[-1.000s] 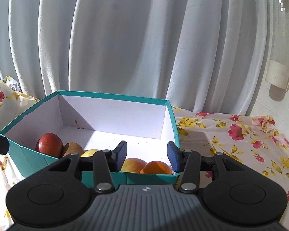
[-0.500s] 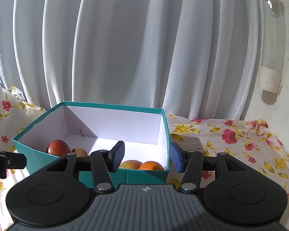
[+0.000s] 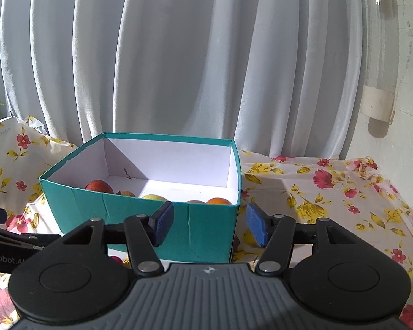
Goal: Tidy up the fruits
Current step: 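Withdraw the right tool from the box and move the left tool toward the mango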
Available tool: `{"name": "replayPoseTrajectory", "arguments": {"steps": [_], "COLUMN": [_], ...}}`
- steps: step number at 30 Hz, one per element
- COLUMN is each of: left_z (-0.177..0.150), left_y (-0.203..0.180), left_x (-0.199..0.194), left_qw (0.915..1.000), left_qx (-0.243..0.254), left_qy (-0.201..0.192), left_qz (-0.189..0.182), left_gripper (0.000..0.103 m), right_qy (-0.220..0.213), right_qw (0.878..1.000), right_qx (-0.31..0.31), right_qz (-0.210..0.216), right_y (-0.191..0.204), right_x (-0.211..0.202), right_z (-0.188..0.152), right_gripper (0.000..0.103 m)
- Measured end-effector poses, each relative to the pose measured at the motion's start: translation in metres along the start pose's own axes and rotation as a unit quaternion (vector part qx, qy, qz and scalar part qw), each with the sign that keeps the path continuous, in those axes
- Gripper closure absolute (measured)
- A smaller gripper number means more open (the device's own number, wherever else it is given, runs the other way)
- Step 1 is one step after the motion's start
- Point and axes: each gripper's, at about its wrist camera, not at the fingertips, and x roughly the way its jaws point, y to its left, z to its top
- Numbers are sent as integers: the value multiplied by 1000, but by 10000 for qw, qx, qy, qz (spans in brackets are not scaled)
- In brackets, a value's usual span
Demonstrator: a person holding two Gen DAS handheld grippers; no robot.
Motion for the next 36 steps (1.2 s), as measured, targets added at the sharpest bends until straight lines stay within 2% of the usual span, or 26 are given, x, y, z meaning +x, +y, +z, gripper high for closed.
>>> {"name": "replayPoseTrajectory", "arguments": {"steps": [9,14,23,29,36], "left_z": [-13,-13,-29,-48,-68], "left_y": [-6,-9,-19,-20,-21], "left_x": [15,17,2,-20,-29], "left_qw": [9998,9990,9957,9916,9916], "left_qx": [65,24,378,652,667], "left_qy": [34,78,-60,-290,-124], "left_qz": [-183,-448,-838,-1077,-1102], "left_gripper": [0,1,1,1,1], "right_qy": [251,269,333,337,308], "right_qw": [9997,9996,9992,9993,9995], "right_qx": [15,44,87,39,-43], "right_qz": [-7,-113,-213,-154,-97], "right_y": [0,-5,-12,-11,-4], "right_x": [-10,-16,-19,-22,-26], "right_z": [-19,-23,-28,-30,-32], "right_gripper": [43,40,40,39,39]}}
